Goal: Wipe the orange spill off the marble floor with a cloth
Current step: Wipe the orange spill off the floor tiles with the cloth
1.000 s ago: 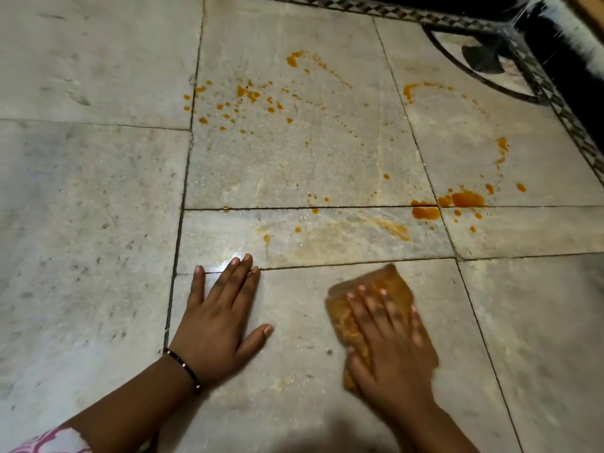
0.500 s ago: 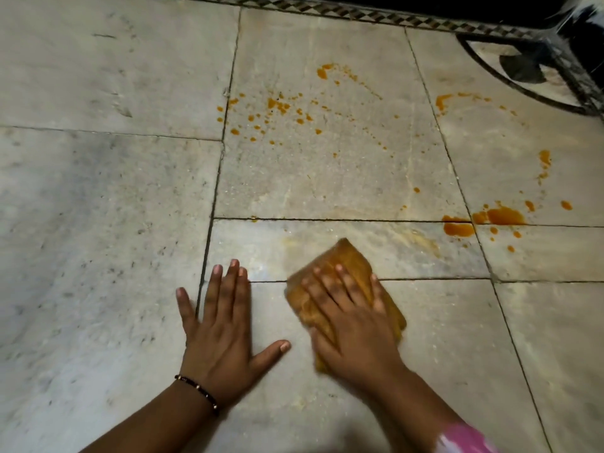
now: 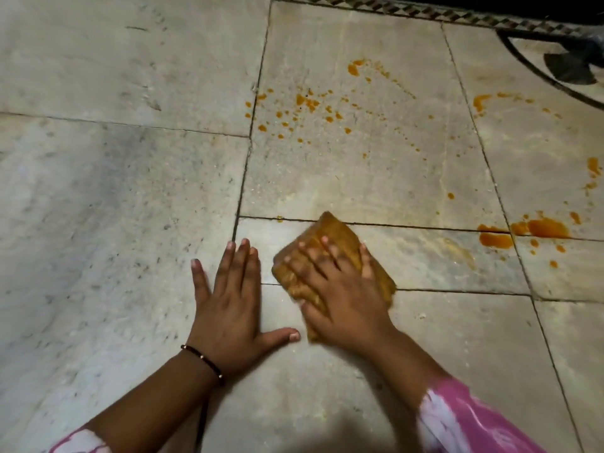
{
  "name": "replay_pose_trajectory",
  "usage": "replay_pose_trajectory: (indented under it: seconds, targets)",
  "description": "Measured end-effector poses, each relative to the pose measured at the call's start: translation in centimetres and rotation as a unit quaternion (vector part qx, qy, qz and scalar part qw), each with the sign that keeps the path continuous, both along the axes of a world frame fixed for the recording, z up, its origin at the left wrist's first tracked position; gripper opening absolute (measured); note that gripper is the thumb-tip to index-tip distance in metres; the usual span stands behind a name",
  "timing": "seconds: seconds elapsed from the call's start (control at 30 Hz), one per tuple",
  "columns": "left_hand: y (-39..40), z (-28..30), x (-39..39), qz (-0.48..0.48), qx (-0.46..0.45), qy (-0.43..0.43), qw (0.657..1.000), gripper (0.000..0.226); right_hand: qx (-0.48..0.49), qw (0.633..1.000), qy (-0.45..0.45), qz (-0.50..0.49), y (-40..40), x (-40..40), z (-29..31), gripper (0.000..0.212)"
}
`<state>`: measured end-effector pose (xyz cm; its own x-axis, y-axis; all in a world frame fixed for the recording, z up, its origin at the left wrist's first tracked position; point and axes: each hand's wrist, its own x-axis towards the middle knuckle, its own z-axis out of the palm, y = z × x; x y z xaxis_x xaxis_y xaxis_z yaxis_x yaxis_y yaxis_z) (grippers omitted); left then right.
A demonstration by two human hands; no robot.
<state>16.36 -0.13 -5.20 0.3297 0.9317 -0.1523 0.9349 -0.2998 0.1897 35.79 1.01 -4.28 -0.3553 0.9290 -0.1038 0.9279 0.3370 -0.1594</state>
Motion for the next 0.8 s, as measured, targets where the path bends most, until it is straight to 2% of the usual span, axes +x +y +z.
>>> replay_pose_trajectory:
  seconds: [0.13, 0.23, 0.3, 0.37, 0.47, 0.57, 0.63, 0.7, 0.8]
  targets:
    - [-0.2, -0.6, -0.3, -0.006, -0.014, -0.027, 1.0, 0.117, 0.007, 0.997, -0.013, -0.069, -3.5, 5.1, 0.1, 0.057]
    - [-0.3, -0.6, -0.2, -0.005, -0.009, -0.031, 0.999, 0.119, -0.025, 0.984, -0.009, -0.179, 1.5, 5.7, 0.7, 0.062]
    - [-0.2, -0.7, -0.3, 0.0, -0.006, -0.033, 0.999, 0.121, -0.033, 0.978, 0.004, -0.204, 6.2, 3.6, 0.5, 0.061]
    - [-0.1, -0.6, -0.2, 0.002, -0.004, -0.034, 0.999, 0.122, -0.039, 0.988, 0.006, -0.15, 9.4, 0.1, 0.1, 0.061]
    - [-0.2, -0.5, -0.1, 0.007, 0.002, -0.034, 0.999, 0.123, -0.016, 1.0, 0.002, -0.023, 8.8, -3.7, -0.4, 0.058]
    - [-0.3, -0.4, -0.3, 0.013, 0.003, -0.049, 0.999, 0.123, 0.015, 0.995, -0.018, 0.093, 4.5, -1.7, -0.2, 0.059]
    - [-0.3, -0.4, -0.3, 0.006, 0.007, -0.061, 0.998, 0.122, 0.013, 0.993, -0.031, 0.117, 1.4, 2.5, -0.3, 0.062]
    - [-0.4, -0.4, -0.3, 0.003, 0.009, -0.07, 0.997, 0.12, 0.004, 0.997, -0.031, 0.069, -0.5, 6.9, 0.0, 0.062]
    - [-0.4, -0.3, -0.2, -0.017, 0.016, -0.073, 0.997, 0.112, -0.013, 0.995, -0.048, -0.081, 1.1, 9.6, 0.4, 0.062]
